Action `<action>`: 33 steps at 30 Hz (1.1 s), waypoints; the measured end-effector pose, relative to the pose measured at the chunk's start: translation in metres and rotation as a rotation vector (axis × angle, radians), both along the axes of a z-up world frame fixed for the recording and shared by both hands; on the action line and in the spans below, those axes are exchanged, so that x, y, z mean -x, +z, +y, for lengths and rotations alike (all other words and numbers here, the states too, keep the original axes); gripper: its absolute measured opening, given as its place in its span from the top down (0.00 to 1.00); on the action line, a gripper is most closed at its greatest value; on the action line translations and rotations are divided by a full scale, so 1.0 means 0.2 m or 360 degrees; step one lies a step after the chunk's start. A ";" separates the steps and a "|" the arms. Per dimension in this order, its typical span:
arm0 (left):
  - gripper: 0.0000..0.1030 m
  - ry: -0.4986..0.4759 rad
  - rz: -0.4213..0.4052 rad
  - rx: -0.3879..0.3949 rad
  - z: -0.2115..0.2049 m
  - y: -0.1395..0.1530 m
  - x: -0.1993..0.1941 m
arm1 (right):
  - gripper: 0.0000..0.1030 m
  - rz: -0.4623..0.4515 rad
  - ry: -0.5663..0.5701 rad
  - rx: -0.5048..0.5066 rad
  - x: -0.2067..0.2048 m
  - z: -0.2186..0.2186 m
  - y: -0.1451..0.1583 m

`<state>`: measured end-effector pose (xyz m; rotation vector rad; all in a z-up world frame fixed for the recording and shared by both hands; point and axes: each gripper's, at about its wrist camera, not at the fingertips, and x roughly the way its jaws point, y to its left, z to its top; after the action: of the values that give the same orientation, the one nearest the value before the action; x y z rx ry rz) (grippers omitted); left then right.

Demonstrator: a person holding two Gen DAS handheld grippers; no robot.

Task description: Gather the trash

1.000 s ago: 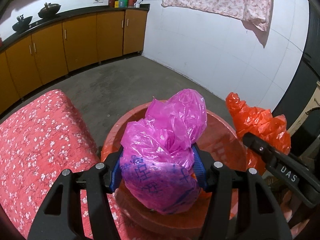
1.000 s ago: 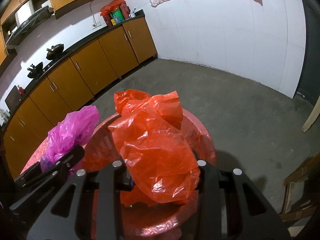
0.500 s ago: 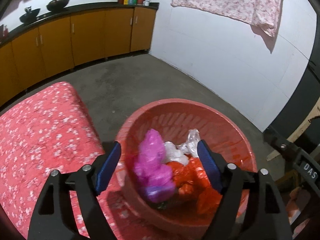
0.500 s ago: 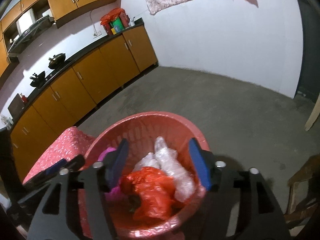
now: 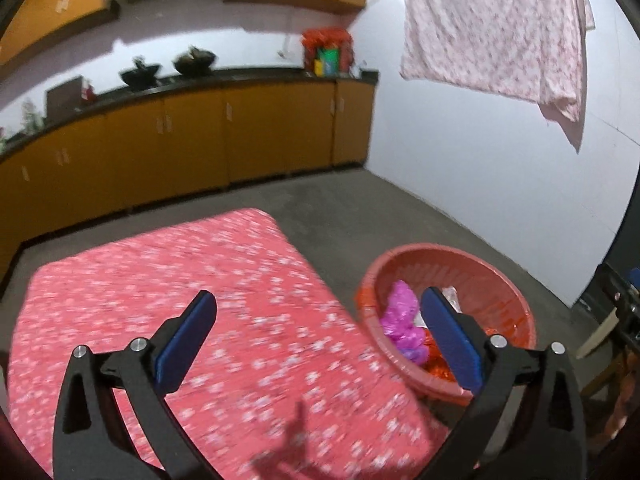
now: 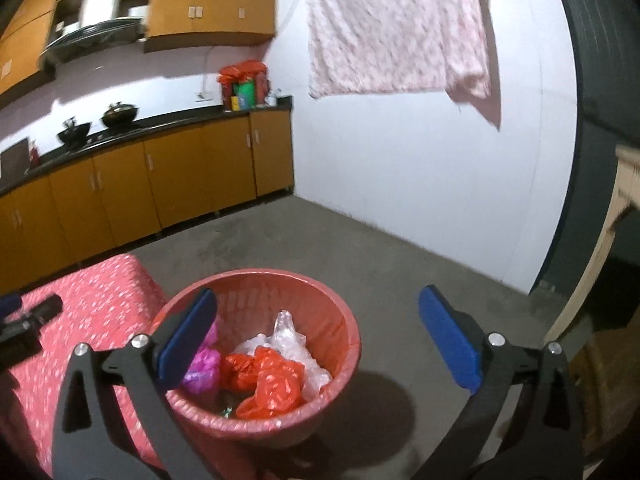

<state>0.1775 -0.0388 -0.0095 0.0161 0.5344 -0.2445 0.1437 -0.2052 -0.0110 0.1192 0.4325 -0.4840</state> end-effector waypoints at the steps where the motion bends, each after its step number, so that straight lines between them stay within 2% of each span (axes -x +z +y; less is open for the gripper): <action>1: 0.02 0.0019 -0.0030 0.0006 0.04 0.02 0.05 | 0.04 -0.0001 0.0023 0.0032 0.03 0.04 0.02; 6: 0.02 0.0135 -0.0168 -0.0034 0.16 0.09 0.30 | 0.04 -0.0032 0.0176 0.0085 0.21 0.22 0.09; 13: 0.02 0.0236 -0.0261 -0.0084 0.27 0.12 0.55 | 0.04 -0.0087 0.0319 0.0085 0.43 0.40 0.15; 23: 0.02 0.0316 -0.0315 -0.0157 0.28 0.11 0.74 | 0.04 -0.0112 0.0450 0.0138 0.62 0.58 0.17; 33: 0.02 0.0319 -0.0293 -0.0128 0.32 0.07 0.82 | 0.04 -0.0115 0.0517 0.0101 0.71 0.64 0.16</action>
<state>0.0142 0.0247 0.0043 0.0625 0.3591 -0.0252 0.0026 -0.0773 0.0214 0.0037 0.3571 -0.1730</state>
